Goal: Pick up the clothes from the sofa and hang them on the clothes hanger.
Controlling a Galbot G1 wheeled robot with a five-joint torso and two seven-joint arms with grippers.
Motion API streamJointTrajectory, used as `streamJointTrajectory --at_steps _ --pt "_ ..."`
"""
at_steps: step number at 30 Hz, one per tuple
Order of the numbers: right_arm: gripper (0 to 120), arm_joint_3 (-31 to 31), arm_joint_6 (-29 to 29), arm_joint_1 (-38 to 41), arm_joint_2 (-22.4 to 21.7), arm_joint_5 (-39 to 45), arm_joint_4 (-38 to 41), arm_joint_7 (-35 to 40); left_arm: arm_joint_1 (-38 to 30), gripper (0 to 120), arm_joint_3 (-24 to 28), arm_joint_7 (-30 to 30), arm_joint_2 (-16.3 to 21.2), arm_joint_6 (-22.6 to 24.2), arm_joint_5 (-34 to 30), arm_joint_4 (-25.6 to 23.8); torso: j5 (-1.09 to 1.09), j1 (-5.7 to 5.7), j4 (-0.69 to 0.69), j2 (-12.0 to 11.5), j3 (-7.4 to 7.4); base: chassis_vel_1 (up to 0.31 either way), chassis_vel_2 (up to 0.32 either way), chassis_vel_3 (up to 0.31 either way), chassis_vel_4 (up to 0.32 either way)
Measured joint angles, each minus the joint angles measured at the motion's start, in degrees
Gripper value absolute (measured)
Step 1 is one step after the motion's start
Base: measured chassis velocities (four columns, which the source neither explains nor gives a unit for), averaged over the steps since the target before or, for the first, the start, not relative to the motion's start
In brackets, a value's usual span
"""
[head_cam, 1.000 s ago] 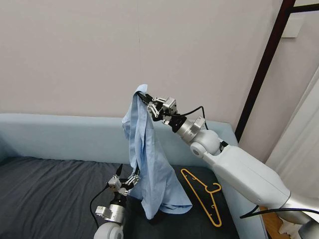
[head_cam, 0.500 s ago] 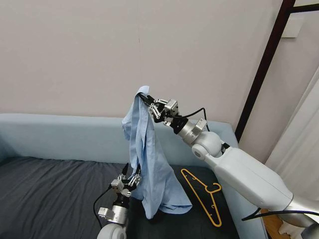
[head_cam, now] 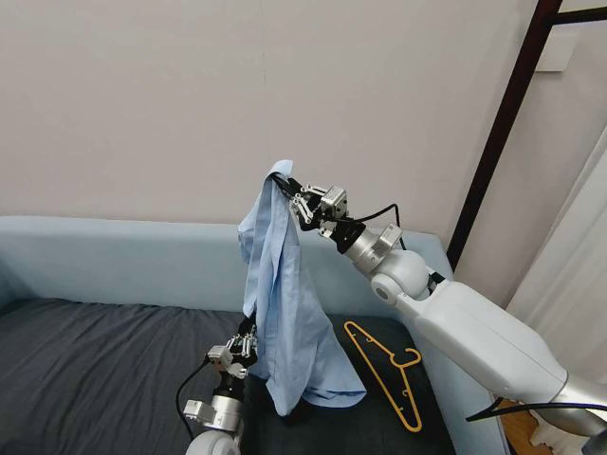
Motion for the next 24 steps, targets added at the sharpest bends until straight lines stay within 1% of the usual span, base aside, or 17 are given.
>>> streamJointTrajectory --at_steps 2,6,7,10,11,12,14,15,17,18,19,21,22,23,24 --pt "0 0.00 0.00 -0.04 -0.23 -0.01 0.00 0.02 0.43 0 -0.19 0.02 0.00 -0.11 -0.09 -0.65 0.00 0.00 0.00 0.00 0.00 0.000 0.000 0.000 0.000" --pt "0 0.31 -0.19 -0.84 -1.35 -0.05 -0.61 0.93 1.94 0 -1.70 0.01 1.62 -0.18 -0.22 -5.75 0.00 0.00 0.00 0.00 0.00 0.000 0.000 0.000 0.000" --pt "0 0.31 -0.19 -0.84 -1.35 -0.05 -0.61 0.93 1.94 0 -1.70 0.01 1.62 -0.18 -0.22 -5.75 0.00 0.00 0.00 0.00 0.00 0.000 0.000 0.000 0.000" --pt "0 1.06 -1.77 -1.49 -2.58 0.78 -1.58 2.50 2.05 0 -3.90 -1.32 5.22 1.66 -1.84 -13.78 0.00 0.00 0.00 0.00 0.00 0.000 0.000 0.000 0.000" --pt "0 1.46 -2.78 -1.61 -3.11 1.52 -1.90 2.62 1.75 0 -4.79 -2.36 7.12 2.65 -3.32 -16.84 0.01 0.00 -0.01 0.00 0.00 0.000 0.000 0.000 0.000" --pt "0 1.46 -2.78 -1.61 -3.11 1.52 -1.90 2.62 1.75 0 -4.79 -2.36 7.12 2.65 -3.32 -16.84 0.01 0.00 -0.01 0.00 0.00 0.000 0.000 0.000 0.000" --pt "0 2.18 -4.09 -1.67 -4.01 3.41 -2.45 2.37 0.82 0 -6.32 -4.35 11.30 4.29 -6.47 -21.58 0.00 0.00 -0.01 0.00 0.00 0.000 0.000 0.000 0.000" --pt "0 2.73 -4.62 -1.67 -4.55 4.80 -2.55 1.90 -0.07 0 -7.38 -5.72 14.72 5.20 -8.77 -24.04 -0.02 0.00 0.00 0.00 0.00 0.000 0.000 0.000 0.000" --pt "0 3.73 -5.32 -1.68 -5.56 6.94 -2.47 1.18 -2.12 0 -8.88 -7.96 21.64 6.38 -12.77 -26.91 0.01 0.00 0.01 0.00 0.00 0.000 0.000 0.000 0.000" --pt "0 3.73 -5.32 -1.68 -5.56 6.94 -2.47 1.18 -2.12 0 -8.88 -7.96 21.64 6.38 -12.77 -26.91 0.01 0.00 0.01 0.00 0.00 0.000 0.000 0.000 0.000" --pt "0 4.09 -5.55 -1.68 -5.97 7.59 -2.33 0.93 -3.17 0 -9.20 -8.81 24.36 6.81 -14.28 -27.65 0.01 0.00 0.01 0.00 0.00 0.000 0.000 0.000 0.000" --pt "0 4.92 -5.97 -1.66 -7.15 9.28 -1.63 0.22 -6.19 0 -9.57 -11.22 31.75 7.85 -18.56 -28.92 -0.02 0.00 0.00 0.00 0.00 0.000 0.000 0.000 0.000" --pt "0 5.20 -6.10 -1.54 -7.77 10.31 -1.11 -0.09 -7.58 0 -9.57 -12.22 34.84 8.21 -20.30 -29.29 0.01 0.00 -0.01 0.00 0.00 0.000 0.000 0.000 0.000" --pt "0 5.20 -6.10 -1.54 -7.77 10.31 -1.11 -0.09 -7.58 0 -9.57 -12.22 34.84 8.21 -20.30 -29.29 0.01 0.00 -0.01 0.00 0.00 0.000 0.000 0.000 0.000" --pt "0 5.36 -6.21 -1.35 -8.35 11.61 -0.46 -0.43 -8.94 0 -9.42 -13.07 37.55 8.51 -21.71 -29.52 0.00 0.00 -0.01 0.00 0.00 0.000 0.000 0.000 0.000"
